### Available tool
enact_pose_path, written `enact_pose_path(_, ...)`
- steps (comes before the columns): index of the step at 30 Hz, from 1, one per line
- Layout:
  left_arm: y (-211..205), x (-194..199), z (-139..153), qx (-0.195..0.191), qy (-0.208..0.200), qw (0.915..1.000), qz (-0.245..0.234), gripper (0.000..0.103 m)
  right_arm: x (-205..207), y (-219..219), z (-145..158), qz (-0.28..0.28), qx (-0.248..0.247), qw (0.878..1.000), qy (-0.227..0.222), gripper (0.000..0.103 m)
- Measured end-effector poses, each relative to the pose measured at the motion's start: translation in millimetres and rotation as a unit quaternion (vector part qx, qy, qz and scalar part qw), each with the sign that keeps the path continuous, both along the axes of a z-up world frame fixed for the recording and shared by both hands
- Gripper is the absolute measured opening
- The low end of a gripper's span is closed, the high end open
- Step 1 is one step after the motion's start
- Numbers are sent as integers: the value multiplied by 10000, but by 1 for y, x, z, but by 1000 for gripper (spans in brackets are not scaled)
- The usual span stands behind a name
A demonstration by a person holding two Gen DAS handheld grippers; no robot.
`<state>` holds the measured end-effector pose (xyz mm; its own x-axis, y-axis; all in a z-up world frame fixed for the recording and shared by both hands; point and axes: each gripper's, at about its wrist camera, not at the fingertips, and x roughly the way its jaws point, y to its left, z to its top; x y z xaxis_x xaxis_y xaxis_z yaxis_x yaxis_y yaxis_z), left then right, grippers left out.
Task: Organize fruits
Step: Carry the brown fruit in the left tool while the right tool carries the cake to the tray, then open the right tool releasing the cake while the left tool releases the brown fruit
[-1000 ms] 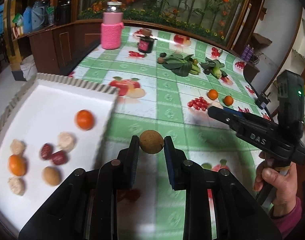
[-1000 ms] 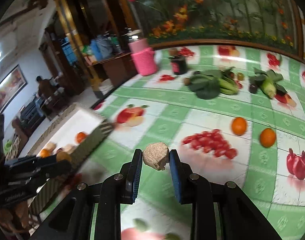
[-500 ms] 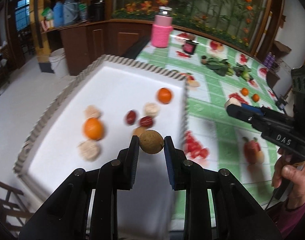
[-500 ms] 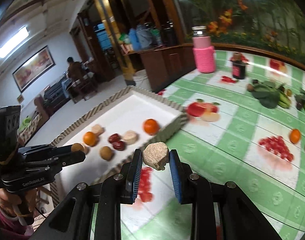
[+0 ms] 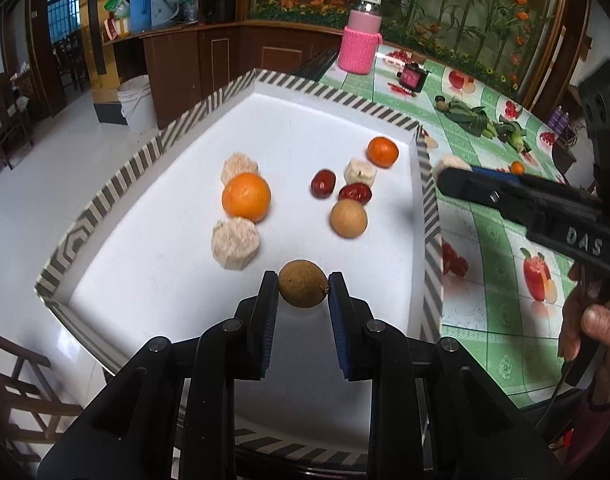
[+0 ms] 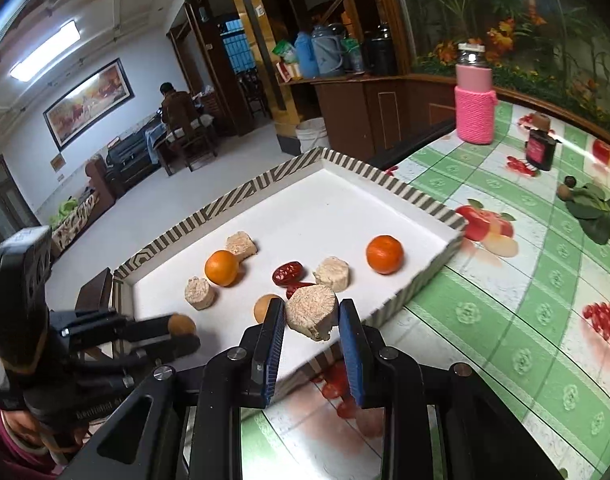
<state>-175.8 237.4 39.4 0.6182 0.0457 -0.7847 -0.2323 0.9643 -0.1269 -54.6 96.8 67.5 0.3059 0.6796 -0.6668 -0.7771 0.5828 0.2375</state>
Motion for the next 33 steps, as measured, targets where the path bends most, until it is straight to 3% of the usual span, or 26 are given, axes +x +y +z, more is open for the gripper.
enact_pose_path(20, 1, 25, -12, 126, 26, 9998, 170, 25, 68, 87, -34, 230, -523, 9983, 84, 27)
enact_pose_path(30, 3, 26, -11, 173, 12, 9994, 301, 25, 77, 99, -43, 211, -745, 9969, 129, 27)
enact_pose_path(33, 3, 25, -11, 185, 43, 9993, 337, 34, 74, 97, -41, 180, -757, 9969, 108, 30)
